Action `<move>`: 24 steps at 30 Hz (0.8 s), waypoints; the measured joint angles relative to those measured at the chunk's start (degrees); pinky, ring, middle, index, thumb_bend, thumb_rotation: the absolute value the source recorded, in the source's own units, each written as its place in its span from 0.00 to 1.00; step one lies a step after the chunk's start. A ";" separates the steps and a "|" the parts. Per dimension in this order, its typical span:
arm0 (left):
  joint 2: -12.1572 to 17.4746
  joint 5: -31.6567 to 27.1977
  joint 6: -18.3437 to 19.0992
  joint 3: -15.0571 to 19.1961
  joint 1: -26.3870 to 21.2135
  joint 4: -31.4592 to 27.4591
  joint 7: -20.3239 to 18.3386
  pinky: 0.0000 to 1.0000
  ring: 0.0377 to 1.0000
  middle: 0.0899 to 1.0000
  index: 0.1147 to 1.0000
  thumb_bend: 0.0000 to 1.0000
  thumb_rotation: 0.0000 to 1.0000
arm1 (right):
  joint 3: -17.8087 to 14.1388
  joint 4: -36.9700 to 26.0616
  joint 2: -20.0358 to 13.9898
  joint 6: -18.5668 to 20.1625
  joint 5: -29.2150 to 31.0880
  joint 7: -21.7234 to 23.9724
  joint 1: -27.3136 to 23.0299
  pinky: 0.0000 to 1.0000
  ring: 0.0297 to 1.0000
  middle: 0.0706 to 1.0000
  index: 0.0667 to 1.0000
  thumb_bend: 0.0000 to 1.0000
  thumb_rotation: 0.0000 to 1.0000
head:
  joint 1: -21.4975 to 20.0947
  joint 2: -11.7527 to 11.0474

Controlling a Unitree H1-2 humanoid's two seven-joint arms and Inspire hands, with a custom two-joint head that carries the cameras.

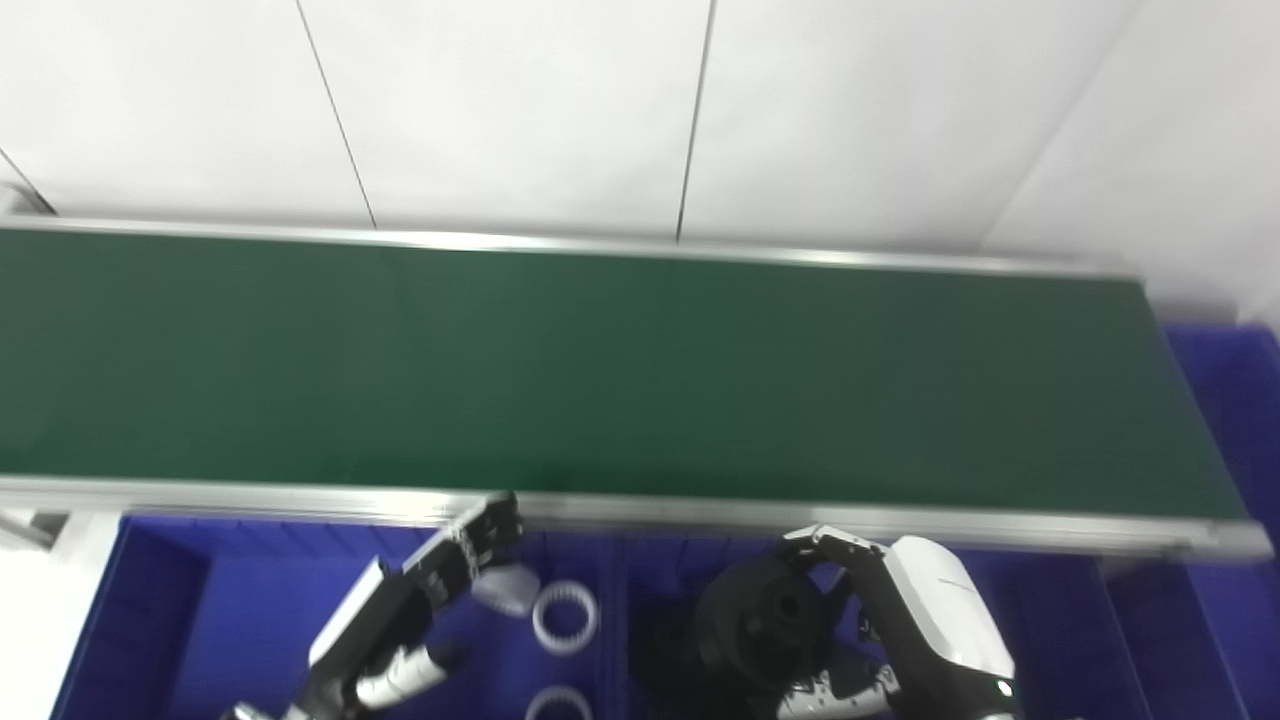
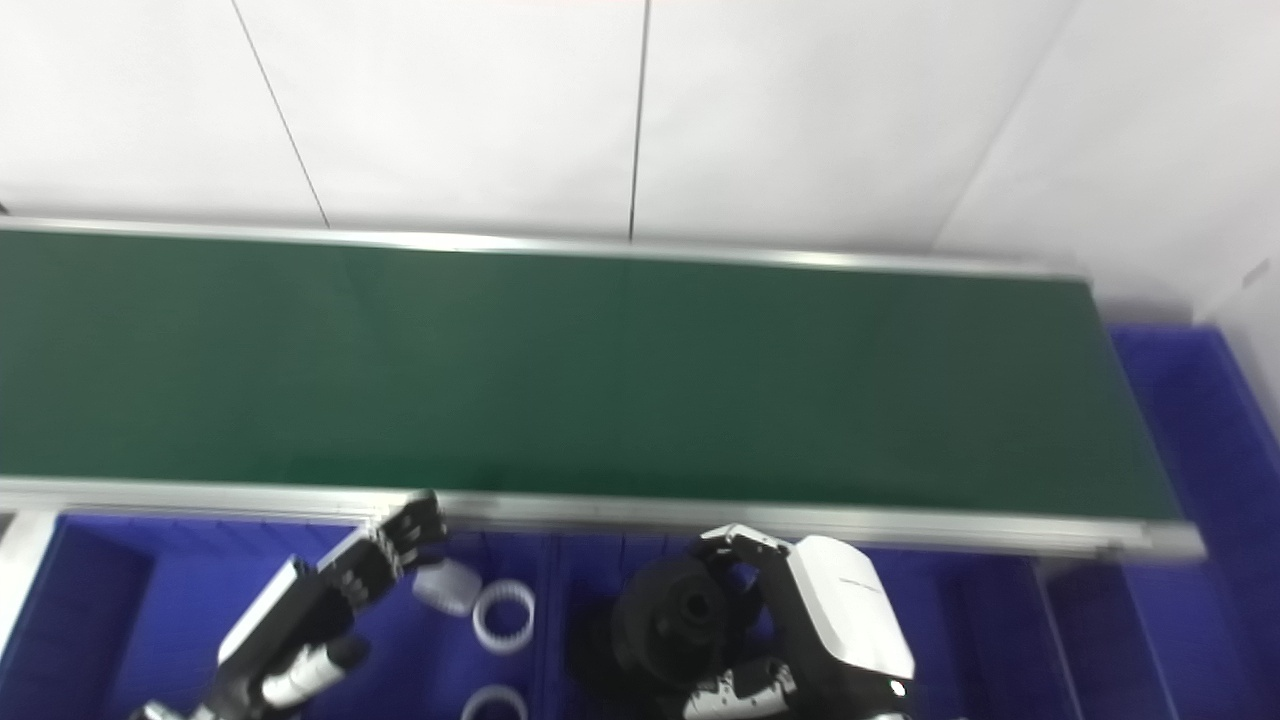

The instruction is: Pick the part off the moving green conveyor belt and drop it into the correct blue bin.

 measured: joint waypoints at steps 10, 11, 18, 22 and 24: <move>1.48 -5.72 8.66 -2.76 -0.21 -7.87 1.25 0.83 0.88 0.89 0.87 0.41 0.61 | -2.35 8.56 0.72 -0.58 -2.33 4.81 -3.86 0.25 0.37 0.42 0.49 0.51 0.00 | 0.09 3.70; 1.56 -6.54 9.33 -2.86 -0.27 -7.86 1.23 0.82 0.87 0.88 0.86 0.40 0.60 | -2.33 9.37 1.29 -0.39 -3.24 5.70 -5.21 0.25 0.38 0.44 0.47 0.51 0.00 | 0.09 3.79; 1.63 -11.18 12.04 -2.99 0.14 -8.08 1.67 0.81 0.85 0.86 0.83 0.33 0.47 | -2.15 16.13 5.40 4.72 -12.13 10.89 -11.18 0.54 0.63 0.64 0.68 0.61 0.10 | -0.18 3.52; 1.32 -11.14 12.81 -2.79 0.92 -9.77 3.08 0.83 0.85 0.87 0.85 0.28 0.50 | -2.36 19.75 7.70 5.80 -13.93 10.81 -12.53 0.60 0.73 0.79 0.82 0.63 0.24 | -0.35 3.26; 1.15 -11.14 12.89 -2.70 0.91 -9.74 3.57 0.82 0.85 0.87 0.85 0.28 0.51 | -2.37 20.55 8.37 5.74 -13.91 8.94 -12.62 0.63 0.76 0.83 0.86 0.63 0.29 | -0.35 3.17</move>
